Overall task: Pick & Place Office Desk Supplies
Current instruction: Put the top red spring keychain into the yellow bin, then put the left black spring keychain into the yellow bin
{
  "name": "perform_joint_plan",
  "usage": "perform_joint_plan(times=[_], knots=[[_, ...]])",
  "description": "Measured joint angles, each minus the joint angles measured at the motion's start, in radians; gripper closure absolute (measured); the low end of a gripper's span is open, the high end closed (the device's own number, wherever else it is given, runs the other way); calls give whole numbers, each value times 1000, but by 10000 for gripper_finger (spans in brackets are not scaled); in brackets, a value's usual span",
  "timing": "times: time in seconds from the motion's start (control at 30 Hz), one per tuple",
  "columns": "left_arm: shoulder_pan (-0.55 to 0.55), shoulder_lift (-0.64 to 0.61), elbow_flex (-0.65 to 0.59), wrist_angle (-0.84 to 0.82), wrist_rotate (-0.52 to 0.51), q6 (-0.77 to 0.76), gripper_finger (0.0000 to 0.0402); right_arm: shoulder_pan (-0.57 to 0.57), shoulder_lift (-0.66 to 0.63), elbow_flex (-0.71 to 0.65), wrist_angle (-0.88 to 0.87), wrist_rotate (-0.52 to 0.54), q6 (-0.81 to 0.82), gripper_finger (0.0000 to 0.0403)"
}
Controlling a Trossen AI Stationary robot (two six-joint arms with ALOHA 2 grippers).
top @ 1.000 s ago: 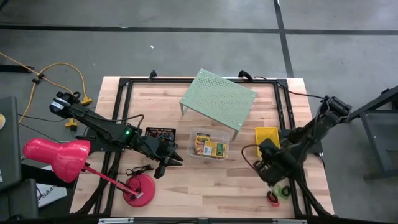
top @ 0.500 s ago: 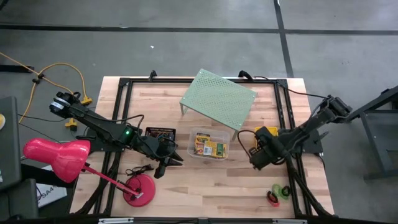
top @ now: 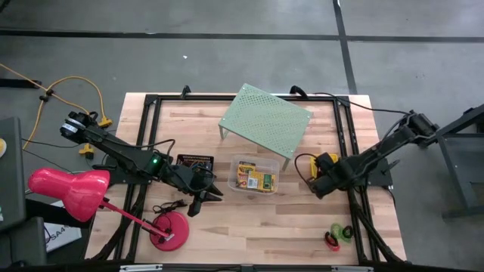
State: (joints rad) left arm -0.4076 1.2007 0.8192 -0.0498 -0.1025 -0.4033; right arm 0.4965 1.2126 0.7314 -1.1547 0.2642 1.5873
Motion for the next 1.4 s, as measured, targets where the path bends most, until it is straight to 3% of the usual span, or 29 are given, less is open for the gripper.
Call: perform_joint_plan(times=[0.47,0.97,1.17,1.4], knots=[[0,0,0,2,0,0,324,0,-3,-63,54,-10,25,396],[0,0,0,2,0,0,324,0,-3,-63,60,-10,23,300],[0,0,0,2,0,0,324,0,-7,-63,60,-10,23,290],[0,0,0,2,0,0,324,1,-112,-63,86,-4,6,292]])
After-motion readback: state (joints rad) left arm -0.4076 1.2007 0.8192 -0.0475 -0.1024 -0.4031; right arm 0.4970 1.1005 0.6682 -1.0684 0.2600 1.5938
